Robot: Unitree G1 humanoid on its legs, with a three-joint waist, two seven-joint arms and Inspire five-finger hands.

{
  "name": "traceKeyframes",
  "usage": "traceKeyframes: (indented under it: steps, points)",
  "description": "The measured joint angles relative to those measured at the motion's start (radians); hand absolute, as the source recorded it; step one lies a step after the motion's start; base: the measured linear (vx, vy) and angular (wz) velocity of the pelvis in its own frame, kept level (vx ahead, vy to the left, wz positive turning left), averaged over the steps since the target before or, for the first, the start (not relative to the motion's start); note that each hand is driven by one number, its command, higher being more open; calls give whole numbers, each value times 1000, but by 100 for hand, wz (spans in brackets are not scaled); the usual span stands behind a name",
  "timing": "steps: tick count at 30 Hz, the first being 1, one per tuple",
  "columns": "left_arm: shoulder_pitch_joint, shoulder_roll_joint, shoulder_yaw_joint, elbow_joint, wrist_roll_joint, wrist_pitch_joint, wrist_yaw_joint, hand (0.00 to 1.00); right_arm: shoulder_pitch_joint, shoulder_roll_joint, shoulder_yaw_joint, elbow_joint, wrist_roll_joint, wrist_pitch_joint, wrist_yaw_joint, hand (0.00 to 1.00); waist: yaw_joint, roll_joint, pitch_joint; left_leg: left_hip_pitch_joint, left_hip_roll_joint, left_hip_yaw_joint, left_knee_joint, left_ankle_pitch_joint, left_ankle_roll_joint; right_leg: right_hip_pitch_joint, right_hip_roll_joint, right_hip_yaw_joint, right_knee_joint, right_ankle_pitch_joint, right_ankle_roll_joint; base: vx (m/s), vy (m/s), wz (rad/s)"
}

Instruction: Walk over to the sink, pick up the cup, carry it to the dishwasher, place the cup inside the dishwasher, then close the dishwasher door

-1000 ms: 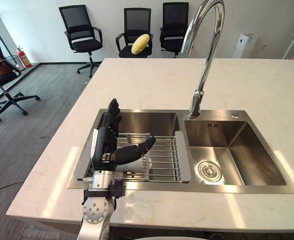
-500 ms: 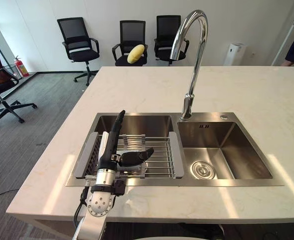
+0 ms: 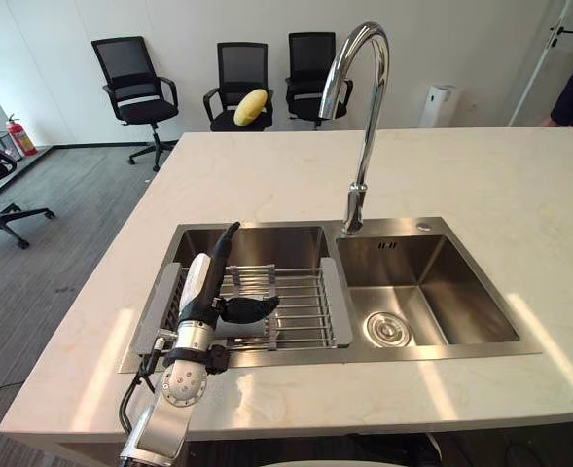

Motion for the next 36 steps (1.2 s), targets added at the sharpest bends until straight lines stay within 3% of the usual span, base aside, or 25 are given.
traceKeyframes:
  steps: [14, 19, 36]
  points:
    - [-5, 53, 145, 23, -2, 5, -5, 100, 6, -7, -24, -2, -33, 20, 25, 100, 2, 6, 13, 1, -7, -2, -15, 5, 5, 5, -3, -2, -14, 9, 6, 0, 1, 0]
    - [-5, 39, 182, 21, -55, -25, -11, 100, 6, -7, -29, -2, -44, 20, 24, 100, 4, 5, 16, -2, -9, -6, -15, 5, 5, 5, -4, -5, -12, 8, 6, 0, 0, 0]
    - [51, 2, 205, -59, -59, -43, -129, 100, 8, -5, -47, 5, -81, 20, 22, 100, 19, 1, 32, -18, -17, -33, 4, 3, 9, 5, -19, -26, 3, 1, 8, -6, 0, 3]
